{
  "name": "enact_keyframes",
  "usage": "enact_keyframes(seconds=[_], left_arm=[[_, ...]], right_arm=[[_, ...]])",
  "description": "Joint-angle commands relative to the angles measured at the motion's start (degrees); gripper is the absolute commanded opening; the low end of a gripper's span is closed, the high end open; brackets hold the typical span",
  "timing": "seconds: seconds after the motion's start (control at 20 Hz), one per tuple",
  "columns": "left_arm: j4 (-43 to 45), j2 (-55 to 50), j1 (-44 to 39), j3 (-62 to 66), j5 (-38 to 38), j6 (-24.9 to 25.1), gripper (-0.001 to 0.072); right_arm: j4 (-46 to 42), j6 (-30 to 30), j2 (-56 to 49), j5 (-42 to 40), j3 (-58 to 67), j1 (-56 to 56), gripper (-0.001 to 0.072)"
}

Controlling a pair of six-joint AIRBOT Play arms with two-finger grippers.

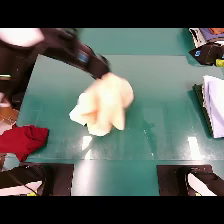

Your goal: Fold the shirts.

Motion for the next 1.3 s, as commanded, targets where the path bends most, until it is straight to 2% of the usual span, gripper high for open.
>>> enact_keyframes(seconds=[0.0, 0.1, 0.2, 0.3, 0.45, 0.75, 0.9, 1.05, 1.1, 1.15, 1.2, 1.25], left_arm=[[5.0, -6.4, -1.8, 0.1, 1.2, 0.6, 0.0539], [7.2, -5.8, 5.3, 0.1, -3.8, -0.5, 0.0539], [5.7, -5.7, 14.4, -1.0, -8.6, -2.0, 0.0538], [-0.3, -4.2, 22.9, -7.4, -7.6, -1.9, 0.0539], [-8.9, -3.5, 31.2, -21.4, -5.0, -0.4, 0.0539], [-17.6, -3.5, 35.5, -47.3, 9.3, 1.2, 0.0539], [-24.6, -3.9, 35.5, -51.5, 13.0, 3.5, 0.0539], [-25.4, -4.1, 35.5, -51.9, 13.5, 3.6, 0.0535], [-26.5, -4.1, 35.5, -51.7, 13.6, 3.7, 0.0339], [-27.7, -4.0, 35.5, -51.1, 13.9, 4.0, 0.0080], [-28.9, -4.0, 35.5, -49.7, 13.6, 4.8, 0.0026], [-28.7, -4.0, 35.5, -47.2, 12.6, 4.9, 0.0024]], right_arm=[[0.0, 0.0, 0.0, 1.0, 0.0, -0.2, 0.0016], [0.0, 0.0, 0.0, 1.2, 0.0, -0.2, 0.0016], [0.0, 0.0, 0.0, 1.2, 0.0, -0.2, 0.0016], [0.0, 0.0, 0.0, 1.2, 0.0, -0.2, 0.0016], [0.0, 0.0, 0.0, 1.3, 0.0, -0.2, 0.0016], [0.0, 0.0, 0.0, 1.6, 0.0, -0.2, 0.0016], [0.0, 0.0, 0.0, 1.6, 0.0, -0.2, 0.0016], [0.0, 0.0, 0.0, 2.0, 0.0, -0.2, 0.0016], [0.0, 0.0, 0.0, 2.6, 0.0, -0.2, 0.0016], [-0.3, 0.0, 0.0, 3.5, 0.0, -0.2, 0.0016], [-1.4, 0.0, -0.1, 4.8, -0.2, -0.2, 0.0016], [-2.7, 0.1, -0.5, 7.1, -0.2, -0.2, 0.0016]])
